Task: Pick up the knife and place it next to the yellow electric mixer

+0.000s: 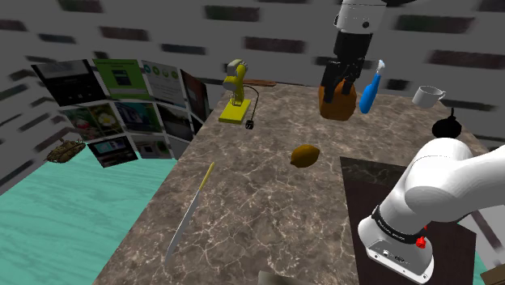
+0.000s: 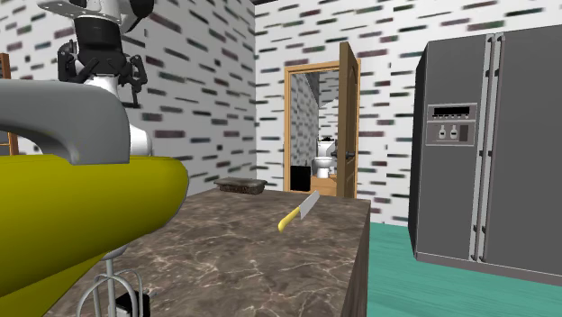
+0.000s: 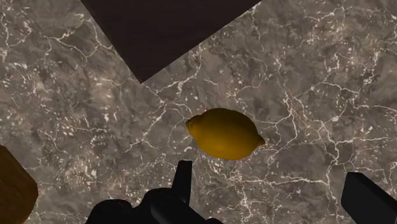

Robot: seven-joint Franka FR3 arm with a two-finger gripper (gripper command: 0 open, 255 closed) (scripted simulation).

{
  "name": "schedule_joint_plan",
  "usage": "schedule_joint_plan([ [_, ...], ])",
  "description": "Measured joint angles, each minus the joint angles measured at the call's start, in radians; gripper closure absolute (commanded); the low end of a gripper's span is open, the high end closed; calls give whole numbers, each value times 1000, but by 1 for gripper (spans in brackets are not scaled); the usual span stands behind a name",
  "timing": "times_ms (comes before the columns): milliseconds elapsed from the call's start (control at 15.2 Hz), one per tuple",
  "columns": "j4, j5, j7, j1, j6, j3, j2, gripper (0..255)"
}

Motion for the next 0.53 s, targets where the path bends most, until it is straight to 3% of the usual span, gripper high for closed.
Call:
schedule_joint_plan([
  [132, -8, 7, 17, -1, 4, 11, -6, 0],
  [528, -91, 113, 245, 6, 97, 163, -16, 0],
])
